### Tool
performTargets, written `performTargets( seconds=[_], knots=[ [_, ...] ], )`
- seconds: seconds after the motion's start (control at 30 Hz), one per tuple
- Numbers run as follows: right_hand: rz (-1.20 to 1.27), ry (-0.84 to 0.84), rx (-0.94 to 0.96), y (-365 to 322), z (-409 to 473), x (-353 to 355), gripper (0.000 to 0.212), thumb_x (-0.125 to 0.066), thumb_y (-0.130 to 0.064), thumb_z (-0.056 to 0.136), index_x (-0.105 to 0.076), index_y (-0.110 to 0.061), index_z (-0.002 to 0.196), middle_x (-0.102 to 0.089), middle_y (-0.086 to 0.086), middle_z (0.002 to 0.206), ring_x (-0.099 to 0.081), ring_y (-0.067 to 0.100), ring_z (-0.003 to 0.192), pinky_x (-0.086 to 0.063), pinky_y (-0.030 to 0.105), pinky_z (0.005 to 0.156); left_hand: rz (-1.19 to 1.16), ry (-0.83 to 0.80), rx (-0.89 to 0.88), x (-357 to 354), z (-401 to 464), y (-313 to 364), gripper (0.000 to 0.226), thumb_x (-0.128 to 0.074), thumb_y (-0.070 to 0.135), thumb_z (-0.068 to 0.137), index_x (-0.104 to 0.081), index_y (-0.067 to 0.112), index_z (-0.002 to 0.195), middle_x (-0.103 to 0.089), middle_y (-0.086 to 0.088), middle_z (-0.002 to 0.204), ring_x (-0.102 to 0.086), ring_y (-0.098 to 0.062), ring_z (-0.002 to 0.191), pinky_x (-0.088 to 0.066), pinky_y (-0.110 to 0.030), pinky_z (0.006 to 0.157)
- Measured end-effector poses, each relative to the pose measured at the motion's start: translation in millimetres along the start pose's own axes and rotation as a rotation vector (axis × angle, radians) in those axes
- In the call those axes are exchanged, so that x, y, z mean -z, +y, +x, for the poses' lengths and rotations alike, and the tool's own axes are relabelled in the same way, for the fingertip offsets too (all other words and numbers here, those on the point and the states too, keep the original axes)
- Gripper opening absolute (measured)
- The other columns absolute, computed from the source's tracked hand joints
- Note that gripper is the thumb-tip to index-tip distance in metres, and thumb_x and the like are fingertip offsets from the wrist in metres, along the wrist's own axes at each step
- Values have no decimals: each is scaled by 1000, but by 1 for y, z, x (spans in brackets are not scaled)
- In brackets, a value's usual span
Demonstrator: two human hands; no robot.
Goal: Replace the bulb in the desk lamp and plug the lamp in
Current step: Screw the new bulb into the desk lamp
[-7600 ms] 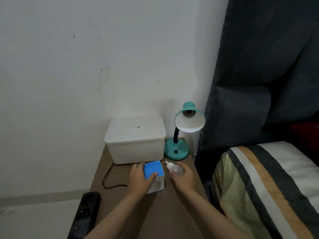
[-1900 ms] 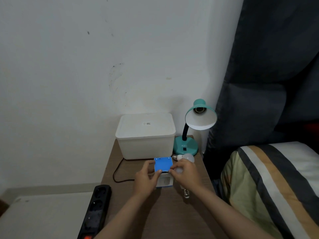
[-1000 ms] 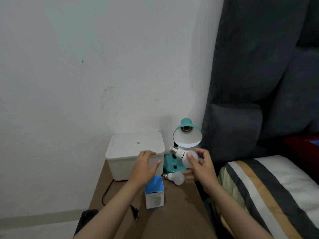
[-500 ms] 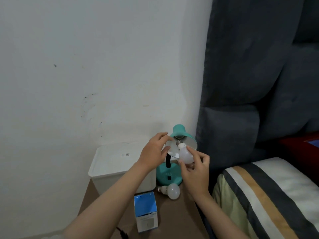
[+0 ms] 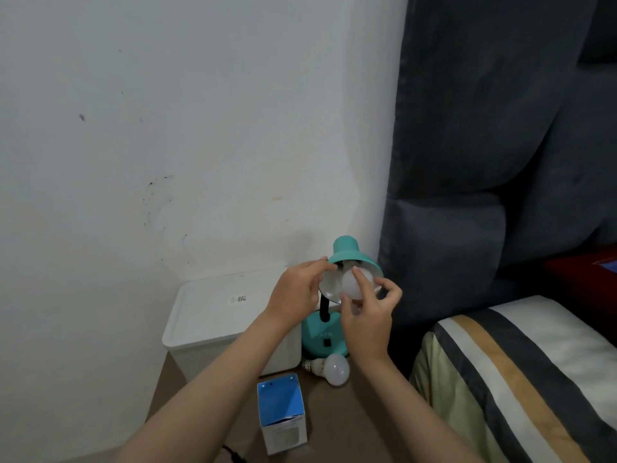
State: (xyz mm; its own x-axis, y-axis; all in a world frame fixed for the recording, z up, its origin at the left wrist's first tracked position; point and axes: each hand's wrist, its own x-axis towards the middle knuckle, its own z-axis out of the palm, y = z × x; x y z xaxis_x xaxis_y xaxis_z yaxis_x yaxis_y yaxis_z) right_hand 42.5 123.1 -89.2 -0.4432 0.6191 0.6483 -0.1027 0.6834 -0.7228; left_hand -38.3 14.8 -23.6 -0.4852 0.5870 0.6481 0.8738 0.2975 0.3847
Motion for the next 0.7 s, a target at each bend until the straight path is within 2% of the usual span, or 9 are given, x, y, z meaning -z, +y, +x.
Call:
performTargets(
  seconds=[0.1, 0.23, 0.33, 0.43, 0.47, 0.6, 0.7],
  knots=[
    [-11, -5, 15, -2, 1, -6, 54, -70, -2, 82, -55, -17, 132, -30, 15, 128, -50, 12, 88, -51, 21, 83, -41, -4, 34, 1, 0, 0, 35, -56, -10, 82, -67, 10, 109, -64, -16, 120, -68, -22, 95, -41, -2, 82],
    [22, 4, -19, -2, 0, -11, 57, -66, 3, 83, -51, -14, 135, -31, 13, 127, -51, 11, 89, -52, 22, 84, -82, 19, 75, 1, 0, -1, 34, -56, -9, 83, -68, 11, 106, -66, -12, 118, -67, -19, 98, -43, -3, 82],
    [86, 37, -58, -5, -1, -11, 54, -71, -3, 82, -53, -14, 132, -31, 2, 118, -53, 9, 86, -53, 18, 78, -105, 40, 84, 0, -1, -1, 31, -57, -9, 82, -69, 11, 102, -70, -10, 110, -69, -20, 87, -47, -10, 77],
    [127, 66, -99, -6, -3, -11, 49, -76, -14, 81, -54, -13, 125, -35, 1, 110, -56, 7, 78, -52, 9, 69, -114, 48, 93, -2, -1, -1, 29, -58, -9, 81, -69, 11, 99, -72, -11, 106, -69, -22, 76, -51, -20, 71],
    [139, 72, -120, -7, -4, -11, 49, -77, -19, 80, -53, -12, 123, -36, 1, 109, -57, 8, 77, -52, 9, 68, -115, 50, 98, -2, -2, -2, 29, -57, -9, 81, -69, 11, 98, -72, -11, 105, -69, -23, 74, -52, -24, 70],
    [177, 113, -224, -10, -4, -14, 53, -78, -28, 79, -48, -7, 118, -36, 1, 115, -54, 11, 86, -56, 24, 73, -118, 42, 108, -3, -2, -2, 29, -57, -8, 81, -68, 13, 98, -71, -10, 106, -69, -24, 73, -52, -30, 69],
    [173, 151, -160, -9, -6, -17, 50, -76, -20, 80, -51, -7, 121, -36, 5, 119, -52, 11, 90, -53, 19, 75, -123, 41, 115, -4, -3, -1, 29, -58, -8, 81, -69, 12, 98, -71, -9, 109, -68, -24, 72, -53, -29, 70]
  ],
)
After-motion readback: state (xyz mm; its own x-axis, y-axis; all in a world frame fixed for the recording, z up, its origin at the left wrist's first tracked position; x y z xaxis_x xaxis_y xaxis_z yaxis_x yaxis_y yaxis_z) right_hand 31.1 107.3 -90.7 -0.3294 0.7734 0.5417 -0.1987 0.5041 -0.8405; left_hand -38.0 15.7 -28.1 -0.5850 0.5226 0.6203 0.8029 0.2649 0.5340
